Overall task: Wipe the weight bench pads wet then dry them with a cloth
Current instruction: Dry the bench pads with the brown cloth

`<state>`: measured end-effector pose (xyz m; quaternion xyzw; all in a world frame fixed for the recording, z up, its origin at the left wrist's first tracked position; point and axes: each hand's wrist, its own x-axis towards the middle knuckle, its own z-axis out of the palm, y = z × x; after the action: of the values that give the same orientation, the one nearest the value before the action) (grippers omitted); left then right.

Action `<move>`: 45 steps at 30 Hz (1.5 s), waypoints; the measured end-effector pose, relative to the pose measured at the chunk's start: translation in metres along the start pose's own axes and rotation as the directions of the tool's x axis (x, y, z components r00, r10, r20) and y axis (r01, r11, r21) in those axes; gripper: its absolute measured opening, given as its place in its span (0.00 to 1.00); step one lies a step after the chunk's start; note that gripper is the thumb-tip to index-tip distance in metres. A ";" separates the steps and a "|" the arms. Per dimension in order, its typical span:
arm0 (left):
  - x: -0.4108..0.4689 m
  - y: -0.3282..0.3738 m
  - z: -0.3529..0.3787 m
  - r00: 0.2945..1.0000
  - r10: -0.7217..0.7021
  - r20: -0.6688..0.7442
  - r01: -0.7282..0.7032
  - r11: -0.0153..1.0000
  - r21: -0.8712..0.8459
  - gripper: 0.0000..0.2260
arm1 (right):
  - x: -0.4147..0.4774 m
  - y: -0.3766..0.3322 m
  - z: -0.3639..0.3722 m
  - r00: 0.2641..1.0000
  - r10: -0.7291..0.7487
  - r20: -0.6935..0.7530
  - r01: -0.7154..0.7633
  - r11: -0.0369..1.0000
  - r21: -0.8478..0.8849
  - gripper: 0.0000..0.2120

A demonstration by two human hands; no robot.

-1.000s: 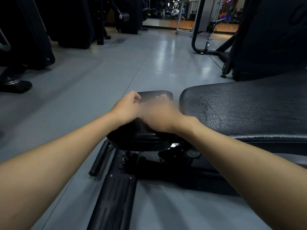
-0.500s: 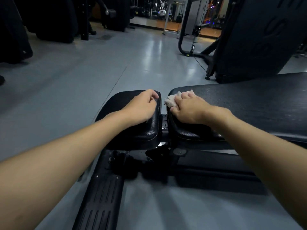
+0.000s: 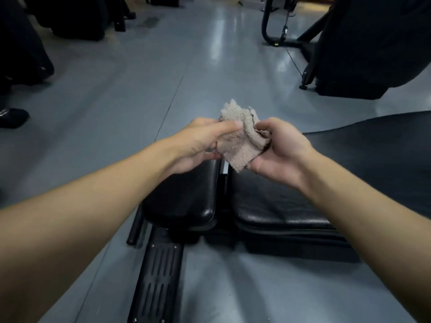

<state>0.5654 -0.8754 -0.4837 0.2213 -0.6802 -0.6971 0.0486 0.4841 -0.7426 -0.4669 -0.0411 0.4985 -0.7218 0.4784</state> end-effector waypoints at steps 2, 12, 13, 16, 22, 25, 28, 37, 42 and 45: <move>-0.010 0.041 0.011 0.999 -0.022 -0.024 0.022 1.000 0.019 0.05 | -0.027 -0.035 0.009 0.997 0.056 0.050 -0.061 0.994 0.092 0.21; -0.040 0.310 0.149 0.987 -0.134 0.093 0.112 0.970 0.215 0.05 | -0.196 -0.261 0.016 0.935 -0.139 -0.326 0.036 0.953 -0.301 0.14; -0.041 0.338 0.173 0.980 -0.149 0.129 0.117 0.967 0.227 0.05 | -0.217 -0.291 0.006 0.910 -0.169 -0.377 0.047 0.948 -0.314 0.15; -0.041 0.410 0.252 0.951 -0.189 0.246 0.132 0.964 0.229 0.06 | -0.278 -0.370 -0.038 0.801 -0.274 -0.533 0.083 0.932 -0.353 0.18; -0.049 0.508 0.415 0.837 -0.264 0.480 0.205 0.963 0.174 0.10 | -0.402 -0.483 -0.129 0.704 -0.363 -0.610 0.202 0.926 -0.318 0.12; -0.049 0.534 0.489 0.847 -0.196 0.495 0.125 0.977 0.173 0.08 | -0.461 -0.516 -0.166 0.738 -0.333 -0.587 0.231 0.942 -0.244 0.09; -0.048 0.554 0.553 0.828 -0.167 0.535 0.085 0.981 0.174 0.15 | -0.509 -0.542 -0.199 0.644 -0.368 -0.671 0.266 0.930 -0.255 0.10; -0.026 0.595 0.722 0.593 -0.138 0.794 -0.193 0.932 0.306 0.13 | -0.582 -0.605 -0.317 0.383 -0.327 -0.864 0.193 0.943 -0.271 0.09; 0.028 0.575 0.815 0.524 -0.198 0.828 -0.216 0.910 0.354 0.14 | -0.578 -0.630 -0.409 0.269 -0.271 -0.924 0.129 0.961 -0.244 0.12; 0.058 0.556 0.871 0.509 -0.231 0.829 -0.205 0.903 0.377 0.17 | -0.574 -0.641 -0.469 0.185 -0.243 -0.952 0.041 0.970 -0.240 0.14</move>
<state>0.0572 -0.1285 0.0209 -0.1436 -0.7474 -0.5459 -0.3502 0.1257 0.0255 0.0248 0.3398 0.7377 -0.5831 -0.0191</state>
